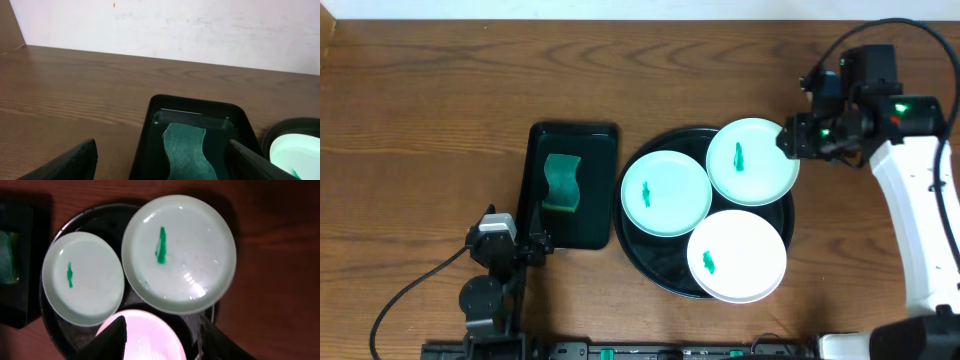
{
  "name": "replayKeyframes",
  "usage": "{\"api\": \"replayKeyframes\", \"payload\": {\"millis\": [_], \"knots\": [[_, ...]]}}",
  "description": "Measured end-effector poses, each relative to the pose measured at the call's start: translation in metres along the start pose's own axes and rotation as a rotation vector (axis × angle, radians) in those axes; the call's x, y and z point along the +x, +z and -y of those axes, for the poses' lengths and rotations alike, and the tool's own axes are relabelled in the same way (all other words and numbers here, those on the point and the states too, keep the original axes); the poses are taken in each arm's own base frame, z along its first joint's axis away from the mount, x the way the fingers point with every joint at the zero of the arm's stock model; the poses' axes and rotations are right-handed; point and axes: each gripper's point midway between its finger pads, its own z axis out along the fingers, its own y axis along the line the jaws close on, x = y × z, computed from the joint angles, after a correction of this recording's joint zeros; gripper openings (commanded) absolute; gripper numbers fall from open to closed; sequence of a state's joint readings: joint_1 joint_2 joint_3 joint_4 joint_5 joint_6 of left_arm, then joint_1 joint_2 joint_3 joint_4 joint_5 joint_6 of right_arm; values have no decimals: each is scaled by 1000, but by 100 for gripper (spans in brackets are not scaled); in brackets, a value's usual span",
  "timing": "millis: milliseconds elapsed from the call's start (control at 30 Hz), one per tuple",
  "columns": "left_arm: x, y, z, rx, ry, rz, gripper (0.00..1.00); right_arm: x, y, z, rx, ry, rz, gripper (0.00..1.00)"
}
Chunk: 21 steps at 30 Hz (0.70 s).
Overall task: Clean dirty plates on tray and stack at the side
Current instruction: 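Raise the right arm and move it over the upper pale green plate, then lower the right gripper onto the upper plate's rim and grip it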
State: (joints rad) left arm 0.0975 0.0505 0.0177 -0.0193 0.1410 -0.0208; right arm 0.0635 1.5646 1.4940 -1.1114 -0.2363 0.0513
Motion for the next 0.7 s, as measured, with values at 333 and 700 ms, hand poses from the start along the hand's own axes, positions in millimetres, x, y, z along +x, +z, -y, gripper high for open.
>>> {"api": "replayKeyframes", "payload": {"millis": [333,700], "knots": [[0,0,0,0,0,0,81,5,46,-1,-9,-22,-52,38],[0,0,0,0,0,0,81,21,81,-3,-68,-17,-75,39]]}}
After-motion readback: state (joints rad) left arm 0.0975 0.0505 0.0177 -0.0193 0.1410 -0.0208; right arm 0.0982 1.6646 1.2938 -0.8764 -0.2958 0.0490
